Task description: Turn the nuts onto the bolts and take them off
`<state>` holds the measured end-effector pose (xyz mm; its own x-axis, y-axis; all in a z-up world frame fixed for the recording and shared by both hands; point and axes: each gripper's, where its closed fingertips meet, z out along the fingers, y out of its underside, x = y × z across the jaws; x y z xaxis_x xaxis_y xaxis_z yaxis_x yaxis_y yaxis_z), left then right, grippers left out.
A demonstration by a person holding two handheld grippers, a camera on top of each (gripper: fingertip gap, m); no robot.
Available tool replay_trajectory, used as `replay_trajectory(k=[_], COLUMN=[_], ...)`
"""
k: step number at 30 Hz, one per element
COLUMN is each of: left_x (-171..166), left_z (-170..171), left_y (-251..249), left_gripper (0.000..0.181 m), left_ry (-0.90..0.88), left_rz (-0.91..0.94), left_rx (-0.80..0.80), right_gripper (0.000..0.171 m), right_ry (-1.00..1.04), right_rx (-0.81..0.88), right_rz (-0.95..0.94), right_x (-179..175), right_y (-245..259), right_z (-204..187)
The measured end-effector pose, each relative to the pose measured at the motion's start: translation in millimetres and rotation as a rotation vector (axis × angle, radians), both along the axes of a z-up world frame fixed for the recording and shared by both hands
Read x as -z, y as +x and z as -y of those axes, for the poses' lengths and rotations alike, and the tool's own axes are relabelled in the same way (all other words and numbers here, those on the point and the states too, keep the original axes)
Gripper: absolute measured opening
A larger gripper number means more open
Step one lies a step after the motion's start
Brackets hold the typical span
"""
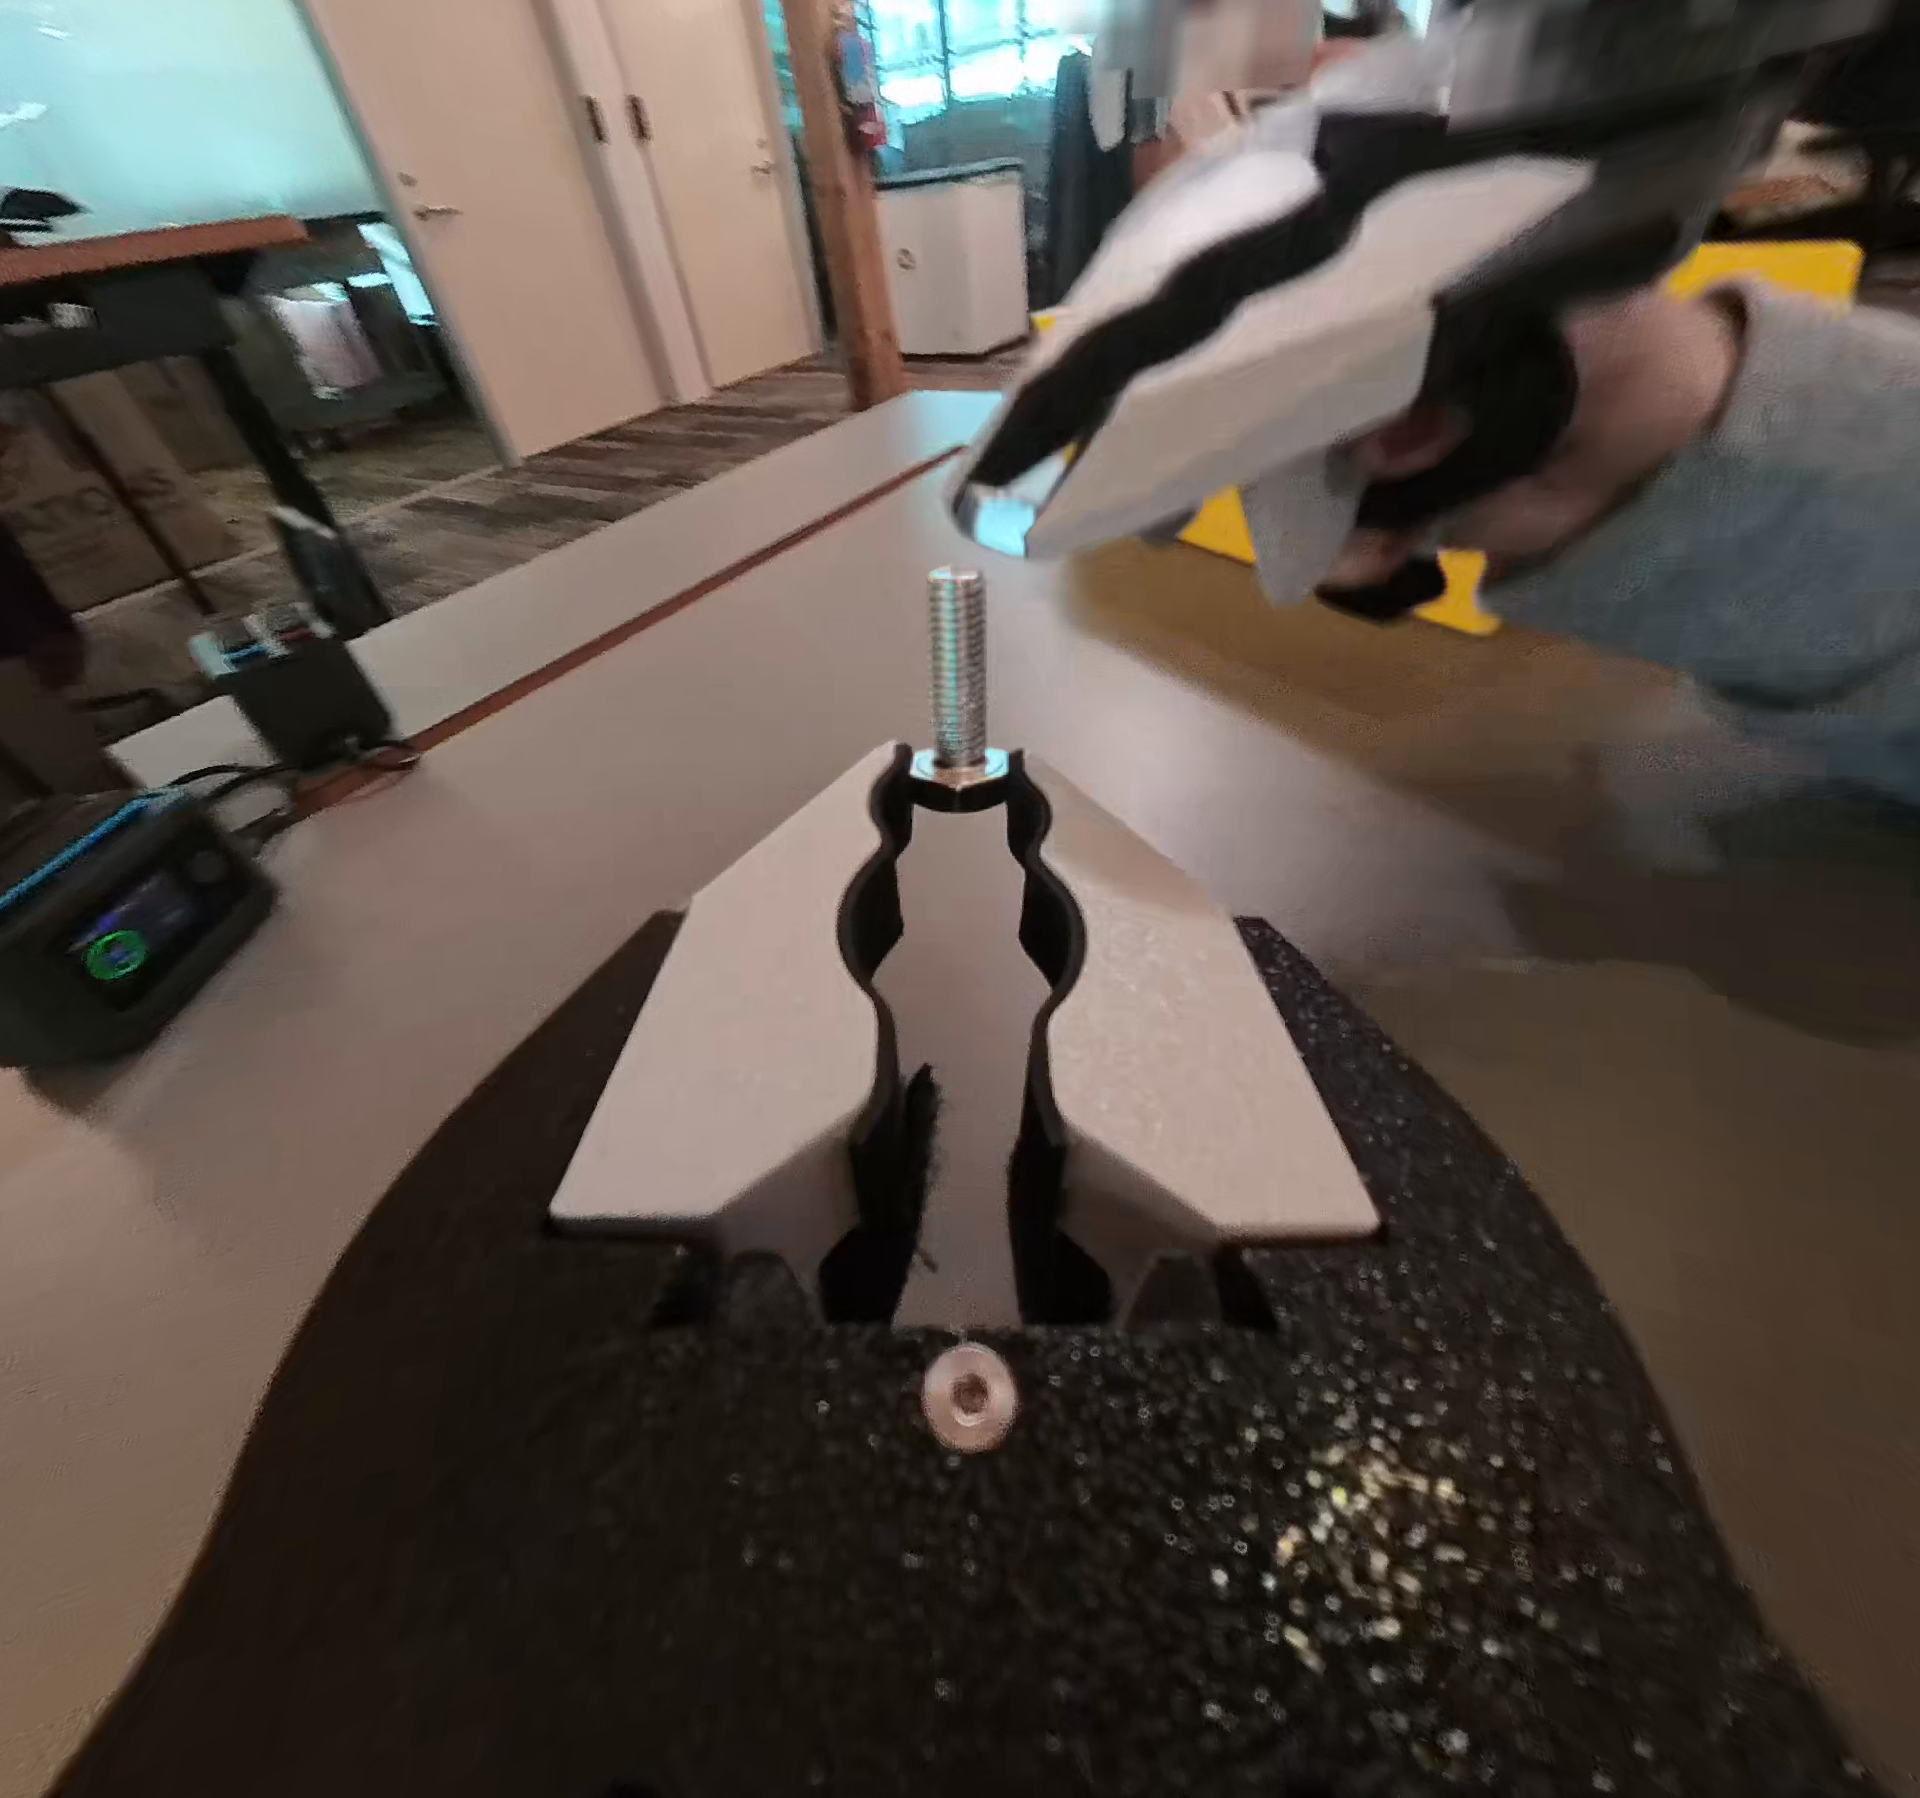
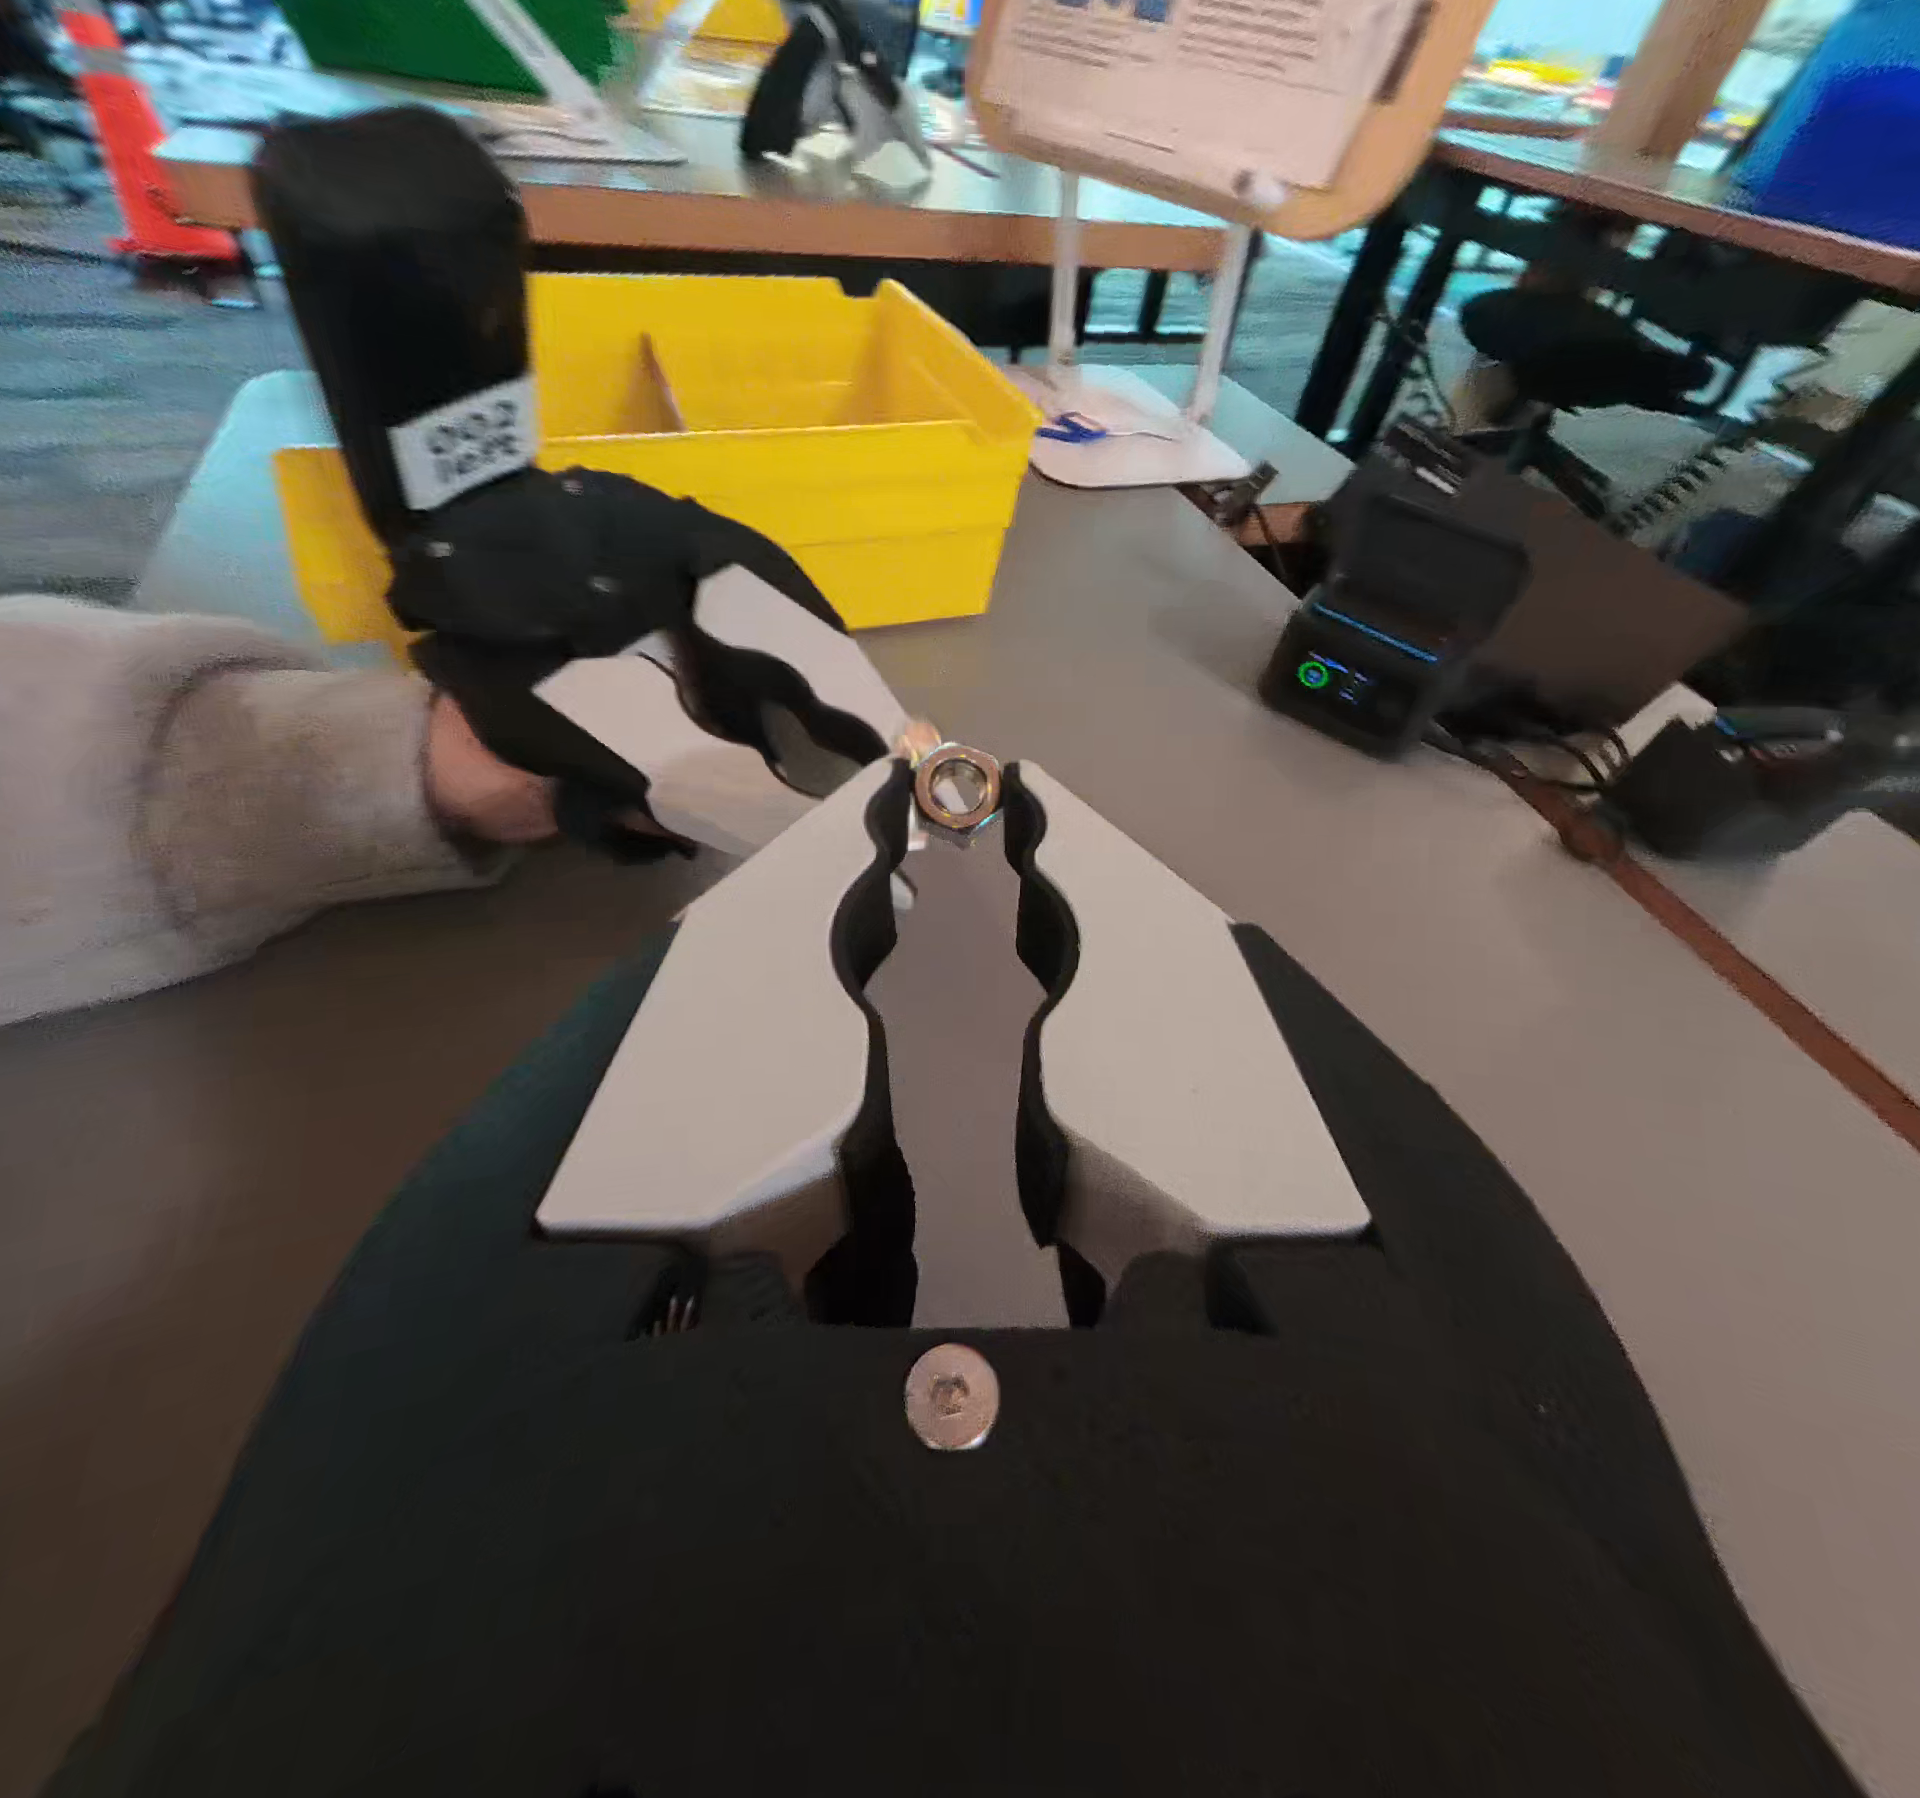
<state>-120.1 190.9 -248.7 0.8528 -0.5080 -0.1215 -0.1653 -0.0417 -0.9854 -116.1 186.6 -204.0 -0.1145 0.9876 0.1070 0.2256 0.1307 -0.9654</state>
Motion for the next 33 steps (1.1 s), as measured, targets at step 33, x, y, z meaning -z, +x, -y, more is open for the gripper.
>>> replay_trajectory(k=[33], left_x=[-3.0], left_z=[6.8], left_y=[31.6], left_gripper=[0.016], left_ry=[-0.027], left_rz=[0.093], left_rx=[0.127], right_gripper=[0.016], right_ry=[-0.127], right_rx=[0.292], right_rz=[0.168], right_x=[1.4], right_y=[4.6], right_z=[5.0])
